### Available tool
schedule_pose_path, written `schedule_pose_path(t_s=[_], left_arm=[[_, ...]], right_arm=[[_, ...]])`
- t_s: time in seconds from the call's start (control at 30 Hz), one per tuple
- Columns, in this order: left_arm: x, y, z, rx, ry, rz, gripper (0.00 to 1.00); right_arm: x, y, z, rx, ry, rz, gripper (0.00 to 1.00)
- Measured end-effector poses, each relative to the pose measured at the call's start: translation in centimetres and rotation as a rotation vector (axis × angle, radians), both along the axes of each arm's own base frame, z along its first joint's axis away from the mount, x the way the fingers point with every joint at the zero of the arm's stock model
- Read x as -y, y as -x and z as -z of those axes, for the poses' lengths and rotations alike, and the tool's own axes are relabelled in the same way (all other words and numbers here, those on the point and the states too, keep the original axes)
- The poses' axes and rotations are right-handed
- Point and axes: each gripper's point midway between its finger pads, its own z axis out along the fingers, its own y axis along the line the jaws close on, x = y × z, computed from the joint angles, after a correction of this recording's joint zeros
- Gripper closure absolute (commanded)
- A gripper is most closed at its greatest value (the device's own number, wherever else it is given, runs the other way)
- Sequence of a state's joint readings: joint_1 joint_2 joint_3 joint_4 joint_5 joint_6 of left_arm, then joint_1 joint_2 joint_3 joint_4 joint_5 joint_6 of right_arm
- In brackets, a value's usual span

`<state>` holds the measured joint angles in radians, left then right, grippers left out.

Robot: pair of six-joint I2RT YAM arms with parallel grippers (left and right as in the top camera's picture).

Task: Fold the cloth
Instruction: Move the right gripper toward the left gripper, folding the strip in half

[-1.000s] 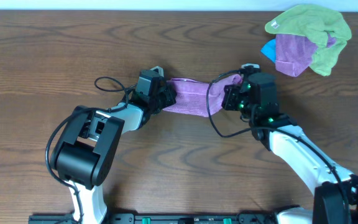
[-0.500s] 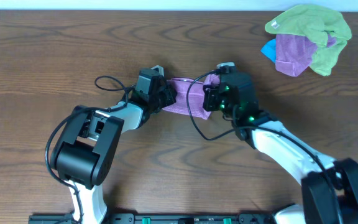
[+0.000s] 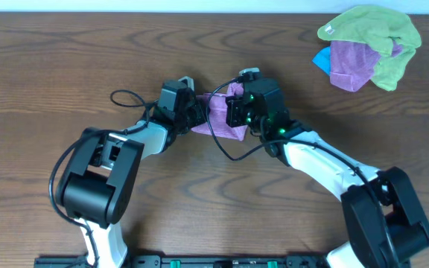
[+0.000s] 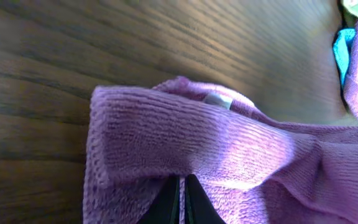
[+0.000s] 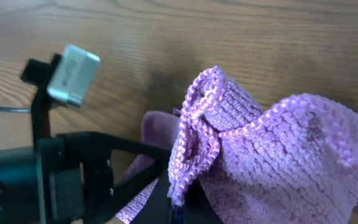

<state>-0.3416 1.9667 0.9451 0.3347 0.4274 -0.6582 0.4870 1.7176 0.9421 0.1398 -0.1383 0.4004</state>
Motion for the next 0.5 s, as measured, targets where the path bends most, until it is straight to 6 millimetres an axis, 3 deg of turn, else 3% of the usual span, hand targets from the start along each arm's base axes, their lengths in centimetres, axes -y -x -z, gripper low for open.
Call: schedule_pose_path(t_s=[0.3, 0.5], left_arm=[[-3.7, -1.1, -2.6, 0.024, -0.01, -0.059, 0.94], [-5.5, -0.9, -3.4, 0.021, -0.036, -0.072, 0.94]], right_arm=[[-1.0, 0.2, 1.6, -0.027, 0.015, -0.02, 0.99], [-3.0, -0.8, 1.4, -0.012, 0.004, -0.053, 0.99]])
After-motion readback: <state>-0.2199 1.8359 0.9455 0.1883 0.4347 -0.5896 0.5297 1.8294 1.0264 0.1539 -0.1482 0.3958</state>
